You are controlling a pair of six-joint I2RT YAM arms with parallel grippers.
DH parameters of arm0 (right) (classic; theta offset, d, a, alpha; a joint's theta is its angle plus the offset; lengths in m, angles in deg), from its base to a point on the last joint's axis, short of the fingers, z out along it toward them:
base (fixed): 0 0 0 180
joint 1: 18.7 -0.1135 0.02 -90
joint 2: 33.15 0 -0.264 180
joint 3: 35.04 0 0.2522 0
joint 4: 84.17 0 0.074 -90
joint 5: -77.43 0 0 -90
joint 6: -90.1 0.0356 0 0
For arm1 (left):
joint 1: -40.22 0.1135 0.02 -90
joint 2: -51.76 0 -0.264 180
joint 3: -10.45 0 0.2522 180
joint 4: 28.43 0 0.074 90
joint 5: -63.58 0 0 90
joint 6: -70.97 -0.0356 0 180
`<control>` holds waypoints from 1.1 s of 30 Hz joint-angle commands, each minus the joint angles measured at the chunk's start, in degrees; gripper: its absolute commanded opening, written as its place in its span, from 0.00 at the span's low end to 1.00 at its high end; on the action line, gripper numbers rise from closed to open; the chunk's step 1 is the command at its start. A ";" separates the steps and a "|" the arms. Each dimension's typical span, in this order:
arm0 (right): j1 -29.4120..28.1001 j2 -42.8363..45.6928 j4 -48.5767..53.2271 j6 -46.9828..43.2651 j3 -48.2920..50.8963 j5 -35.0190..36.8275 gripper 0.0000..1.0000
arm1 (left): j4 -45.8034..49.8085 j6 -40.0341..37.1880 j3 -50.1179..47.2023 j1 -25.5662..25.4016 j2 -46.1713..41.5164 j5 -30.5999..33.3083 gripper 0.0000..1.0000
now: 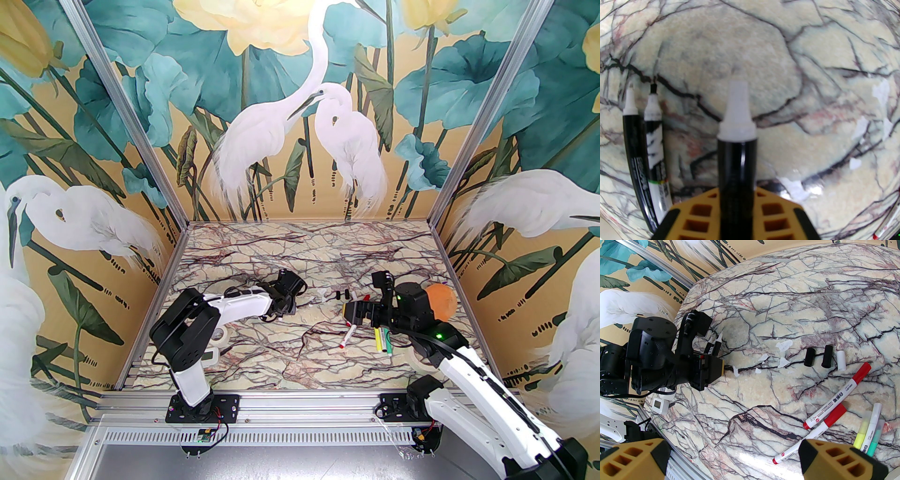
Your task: Open the pen caps
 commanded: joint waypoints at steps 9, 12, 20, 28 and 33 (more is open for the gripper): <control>-1.16 -1.64 -0.62 1.36 0.70 1.78 0.99 | 5.07 -0.15 3.20 0.35 3.81 6.38 0.13; -1.47 -2.14 -0.75 1.36 0.70 1.84 0.99 | 5.57 -0.32 3.35 0.38 3.95 6.71 0.17; -1.95 -2.63 -1.19 1.55 0.73 2.26 0.99 | 6.70 -0.90 4.20 0.33 3.23 7.01 0.27; -2.27 -3.19 -1.45 1.74 0.81 2.63 1.00 | 7.92 -1.15 5.32 0.40 1.89 7.10 0.30; -2.56 -3.48 -1.72 1.85 0.77 2.60 0.99 | 10.57 -1.04 6.88 0.14 0.02 9.09 0.30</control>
